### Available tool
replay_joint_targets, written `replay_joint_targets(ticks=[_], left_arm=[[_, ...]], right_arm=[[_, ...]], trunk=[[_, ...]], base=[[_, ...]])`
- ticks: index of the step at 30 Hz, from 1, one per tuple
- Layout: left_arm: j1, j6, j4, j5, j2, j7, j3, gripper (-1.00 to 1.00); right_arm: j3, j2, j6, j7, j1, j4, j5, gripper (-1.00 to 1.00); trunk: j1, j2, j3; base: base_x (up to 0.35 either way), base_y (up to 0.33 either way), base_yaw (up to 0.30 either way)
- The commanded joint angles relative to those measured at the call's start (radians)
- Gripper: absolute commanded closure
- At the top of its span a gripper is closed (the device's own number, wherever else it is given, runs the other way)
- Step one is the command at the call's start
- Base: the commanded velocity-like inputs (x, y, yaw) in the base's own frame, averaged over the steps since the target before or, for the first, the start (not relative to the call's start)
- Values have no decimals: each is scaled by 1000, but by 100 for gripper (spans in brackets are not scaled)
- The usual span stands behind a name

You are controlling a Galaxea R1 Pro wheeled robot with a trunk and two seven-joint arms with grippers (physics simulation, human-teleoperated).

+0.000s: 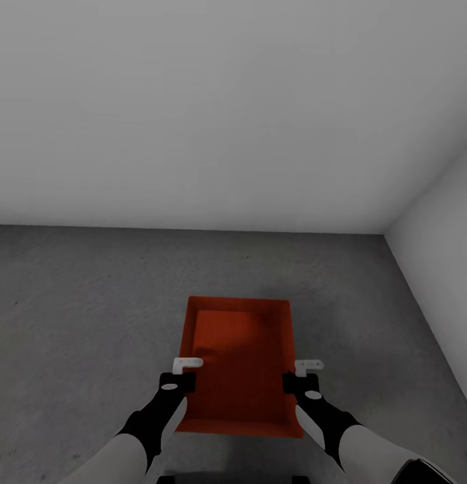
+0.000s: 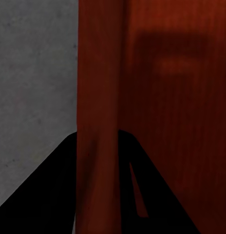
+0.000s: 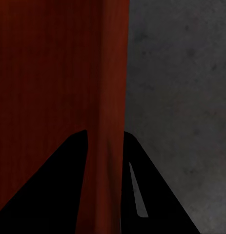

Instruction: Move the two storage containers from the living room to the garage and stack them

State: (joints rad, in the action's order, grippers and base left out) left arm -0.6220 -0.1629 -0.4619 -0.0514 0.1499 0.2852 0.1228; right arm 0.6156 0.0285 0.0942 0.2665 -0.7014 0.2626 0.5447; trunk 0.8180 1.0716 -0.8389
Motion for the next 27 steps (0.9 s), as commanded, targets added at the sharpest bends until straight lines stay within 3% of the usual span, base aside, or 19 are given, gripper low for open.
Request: replay_joint_targets(ticks=[1, 9, 18, 24, 27], left_arm=[[0, -10, 2, -5, -10, 15, 1, 100], [0, -10, 2, -5, -10, 15, 1, 100], [0, -10, 2, -4, -10, 15, 0, 100], [0, -10, 2, -4, -10, 15, 0, 100], [0, -10, 2, -4, -10, 15, 0, 100]], right_arm=[[1, -39, 13, 11, -1, 1, -11, 100], [1, -39, 13, 10, -1, 1, -11, 100], [1, -39, 13, 10, -1, 1, -11, 100], [1, -39, 13, 10, -1, 1, -11, 100], [1, -39, 13, 10, -1, 1, -11, 100]], trunk=[[0, 0, 0], [23, 42, -19], [23, 42, -19], [46, 84, -38], [46, 84, -38]], base=[[0, 0, 0], [0, 0, 0], [0, 0, 0], [0, 0, 0], [0, 0, 0]])
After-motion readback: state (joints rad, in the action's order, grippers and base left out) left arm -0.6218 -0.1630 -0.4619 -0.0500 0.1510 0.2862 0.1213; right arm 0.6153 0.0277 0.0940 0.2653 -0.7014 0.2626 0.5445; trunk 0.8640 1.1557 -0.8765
